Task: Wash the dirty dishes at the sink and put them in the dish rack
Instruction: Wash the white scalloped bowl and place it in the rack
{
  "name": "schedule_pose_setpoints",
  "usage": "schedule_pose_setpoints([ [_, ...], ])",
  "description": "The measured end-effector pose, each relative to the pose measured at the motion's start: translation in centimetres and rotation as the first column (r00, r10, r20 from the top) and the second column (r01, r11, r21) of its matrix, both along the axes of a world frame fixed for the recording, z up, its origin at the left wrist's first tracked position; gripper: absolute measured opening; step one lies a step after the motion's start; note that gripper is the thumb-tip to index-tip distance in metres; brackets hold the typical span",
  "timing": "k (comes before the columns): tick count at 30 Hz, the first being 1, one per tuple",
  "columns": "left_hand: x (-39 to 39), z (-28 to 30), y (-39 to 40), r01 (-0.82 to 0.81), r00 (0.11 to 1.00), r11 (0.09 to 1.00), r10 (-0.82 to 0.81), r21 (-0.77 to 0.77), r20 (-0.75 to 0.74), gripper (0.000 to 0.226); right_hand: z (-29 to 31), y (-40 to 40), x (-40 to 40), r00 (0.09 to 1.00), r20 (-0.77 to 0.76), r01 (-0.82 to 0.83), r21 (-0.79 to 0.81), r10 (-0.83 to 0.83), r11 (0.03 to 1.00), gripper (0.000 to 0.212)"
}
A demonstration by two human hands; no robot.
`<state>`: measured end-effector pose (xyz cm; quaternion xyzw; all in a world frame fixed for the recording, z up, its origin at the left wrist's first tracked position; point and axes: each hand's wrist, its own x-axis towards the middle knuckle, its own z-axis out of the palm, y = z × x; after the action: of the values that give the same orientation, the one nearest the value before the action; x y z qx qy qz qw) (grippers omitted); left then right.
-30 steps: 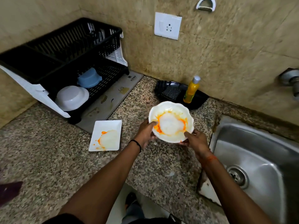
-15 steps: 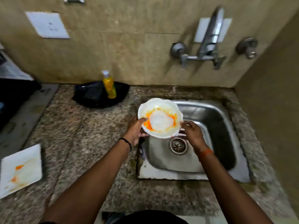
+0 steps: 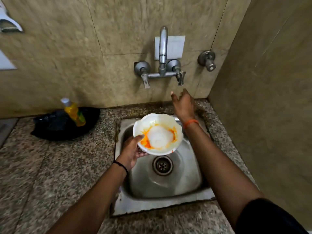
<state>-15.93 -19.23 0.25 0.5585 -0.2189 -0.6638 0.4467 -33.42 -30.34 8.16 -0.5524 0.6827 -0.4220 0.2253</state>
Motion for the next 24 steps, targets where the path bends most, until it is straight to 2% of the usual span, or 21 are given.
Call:
schedule_pose_setpoints([
  [4,0.7,0.8,-0.5,-0.003,1.0,1.0,0.003,-0.006,0.026,0.023,1.9,-2.3,1.4,0.993,-0.077,0.091,-0.003,-0.091,0.996,0.04],
  [6,1.2,1.0,-0.8,-0.01,0.999,1.0,0.01,-0.019,0.04,0.03,2.5,-3.1,1.5,0.981,-0.119,0.154,-0.022,-0.155,0.988,0.039],
  [10,1.7,1.3,-1.1,-0.039,0.998,0.999,0.04,-0.029,0.048,0.027,3.1,-4.1,-0.5,0.939,-0.246,0.239,-0.039,-0.241,0.97,0.052],
  [13,1.9,1.4,-1.1,-0.038,0.998,0.999,0.039,-0.024,0.038,0.025,3.3,-5.0,-1.8,0.924,-0.328,0.194,-0.042,-0.197,0.98,0.061],
  [15,2.2,1.3,-1.1,-0.035,0.999,0.999,0.036,-0.025,0.031,0.027,3.2,-5.5,-1.6,0.941,-0.316,0.092,-0.095,-0.117,0.991,0.045],
  [17,2.3,1.1,-1.1,-0.036,0.999,0.999,0.037,-0.031,0.023,0.029,3.1,-5.7,-1.0,0.959,-0.268,0.057,-0.14,-0.093,0.988,0.03],
  [24,2.0,1.2,-1.7,-0.037,0.999,0.999,0.037,-0.037,0.006,0.033,2.8,-6.4,-0.4,0.98,-0.081,0.172,-0.125,-0.183,0.977,0.026],
])
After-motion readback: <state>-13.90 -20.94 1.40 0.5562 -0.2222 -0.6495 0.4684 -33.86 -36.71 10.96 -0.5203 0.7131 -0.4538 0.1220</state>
